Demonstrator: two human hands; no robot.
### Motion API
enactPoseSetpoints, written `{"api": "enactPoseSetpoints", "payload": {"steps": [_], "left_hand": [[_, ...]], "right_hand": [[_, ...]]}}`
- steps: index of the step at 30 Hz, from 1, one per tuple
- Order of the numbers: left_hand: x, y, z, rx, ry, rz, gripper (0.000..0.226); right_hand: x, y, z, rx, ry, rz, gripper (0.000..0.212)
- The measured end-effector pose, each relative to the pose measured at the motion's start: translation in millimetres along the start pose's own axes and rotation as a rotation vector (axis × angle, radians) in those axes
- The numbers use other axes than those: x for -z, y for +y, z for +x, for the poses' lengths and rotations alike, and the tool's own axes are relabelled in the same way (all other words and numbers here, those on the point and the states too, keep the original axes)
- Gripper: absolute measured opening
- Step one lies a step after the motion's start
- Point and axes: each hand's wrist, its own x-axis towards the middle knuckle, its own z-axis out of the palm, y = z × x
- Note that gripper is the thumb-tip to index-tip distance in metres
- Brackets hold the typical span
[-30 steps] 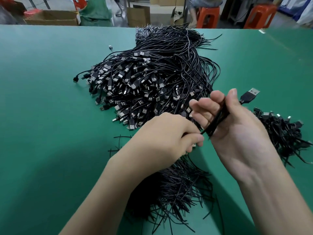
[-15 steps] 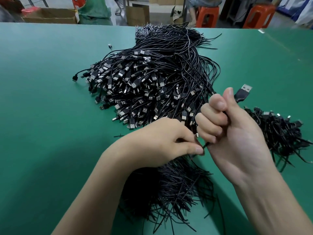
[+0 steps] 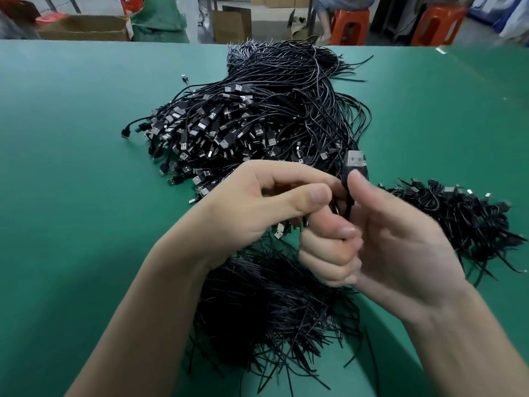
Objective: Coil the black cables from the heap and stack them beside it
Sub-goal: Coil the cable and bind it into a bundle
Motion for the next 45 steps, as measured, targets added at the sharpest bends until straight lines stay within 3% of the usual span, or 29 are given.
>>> {"api": "enactPoseSetpoints", "payload": {"steps": [4, 8, 13, 18, 24, 29, 34, 40, 42, 45], "left_hand": [[0.6, 0.2, 0.3, 0.038, 0.012, -0.024, 0.023], [4.7, -1.7, -0.4, 0.049, -0.052, -0.015, 0.02], [7.8, -6.2, 0.3, 0.003, -0.06, -0.019, 0.039], [11.8, -10.0, 0.0, 0.017, 0.022, 0.002, 0.05], [4.6, -14.3, 4.8, 0.067, 0.156, 0.062, 0.027], [2.0, -22.3, 9.2, 0.053, 0.268, 0.082, 0.033], [4.1, -30.0, 11.0, -0.044, 0.338, 0.132, 0.025], [4.7, -26.4, 10.5, -0.071, 0.357, 0.166, 0.025], [4.3, -25.6, 10.3, -0.057, 0.361, 0.143, 0.026], [6.2, -25.4, 9.1, -0.02, 0.37, 0.1, 0.032]], "right_hand": [[3.6, -1.0, -3.8, -0.006, -0.077, 0.095, 0.024], [7.2, 2.9, -1.2, -0.043, -0.067, 0.002, 0.029], [10.1, 4.4, -1.9, -0.025, -0.032, -0.111, 0.036], [8.5, 9.2, 2.7, -0.001, 0.187, -0.26, 0.04], [3.5, 7.8, 2.8, 0.025, 0.419, -0.482, 0.048], [-2.1, 17.8, 14.5, 0.178, 0.616, -0.503, 0.03], [-2.4, 28.1, 20.7, 0.266, 0.778, -0.758, 0.03], [1.5, 28.3, 17.0, 0.219, 0.779, -0.961, 0.026], [1.3, 28.8, 17.2, 0.173, 0.769, -0.932, 0.029], [-4.1, 31.0, 20.5, 0.119, 0.658, -0.621, 0.031]]}}
